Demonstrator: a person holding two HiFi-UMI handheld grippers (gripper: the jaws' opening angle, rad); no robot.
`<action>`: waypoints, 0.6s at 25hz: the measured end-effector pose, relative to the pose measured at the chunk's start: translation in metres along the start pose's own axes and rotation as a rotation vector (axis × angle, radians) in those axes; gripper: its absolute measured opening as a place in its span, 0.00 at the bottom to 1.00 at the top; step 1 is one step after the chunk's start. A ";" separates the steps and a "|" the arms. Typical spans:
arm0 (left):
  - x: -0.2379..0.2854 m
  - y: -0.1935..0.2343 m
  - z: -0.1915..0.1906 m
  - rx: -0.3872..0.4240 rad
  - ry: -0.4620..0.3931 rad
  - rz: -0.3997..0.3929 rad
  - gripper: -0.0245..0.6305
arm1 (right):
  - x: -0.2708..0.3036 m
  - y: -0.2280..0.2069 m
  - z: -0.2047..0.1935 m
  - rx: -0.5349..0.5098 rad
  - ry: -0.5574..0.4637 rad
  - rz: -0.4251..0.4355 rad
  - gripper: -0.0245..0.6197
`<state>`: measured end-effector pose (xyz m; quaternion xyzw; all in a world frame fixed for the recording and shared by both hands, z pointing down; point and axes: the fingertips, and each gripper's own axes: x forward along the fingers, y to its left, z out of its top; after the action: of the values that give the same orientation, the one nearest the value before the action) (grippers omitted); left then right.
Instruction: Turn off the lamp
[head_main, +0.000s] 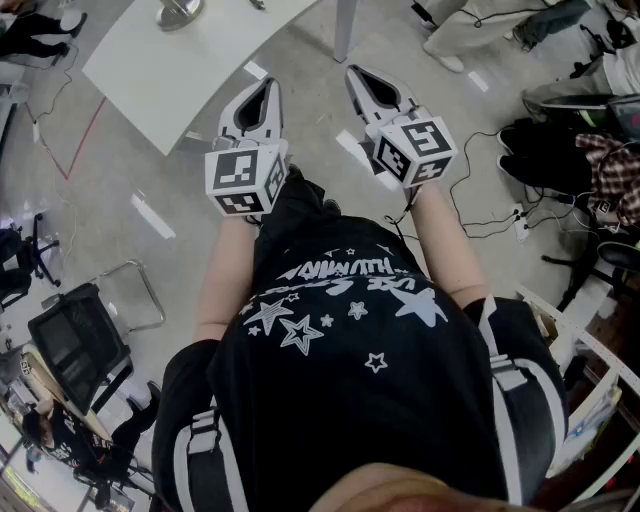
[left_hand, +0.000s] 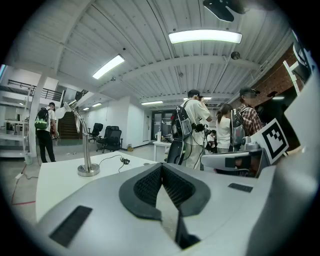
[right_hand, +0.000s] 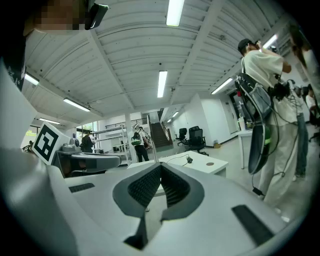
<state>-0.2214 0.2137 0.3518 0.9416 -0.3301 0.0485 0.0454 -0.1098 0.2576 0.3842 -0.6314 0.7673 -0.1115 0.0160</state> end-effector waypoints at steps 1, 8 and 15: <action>0.003 0.002 0.000 0.000 -0.002 -0.002 0.05 | 0.002 -0.001 -0.001 0.003 0.001 -0.001 0.05; 0.035 0.013 0.001 -0.009 -0.002 -0.031 0.05 | 0.021 -0.022 0.003 -0.001 0.002 -0.026 0.05; 0.090 0.035 0.012 -0.022 -0.009 -0.058 0.05 | 0.055 -0.065 0.014 0.004 0.013 -0.076 0.05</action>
<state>-0.1720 0.1295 0.3531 0.9504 -0.3034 0.0395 0.0558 -0.0558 0.1904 0.3892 -0.6594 0.7425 -0.1176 0.0082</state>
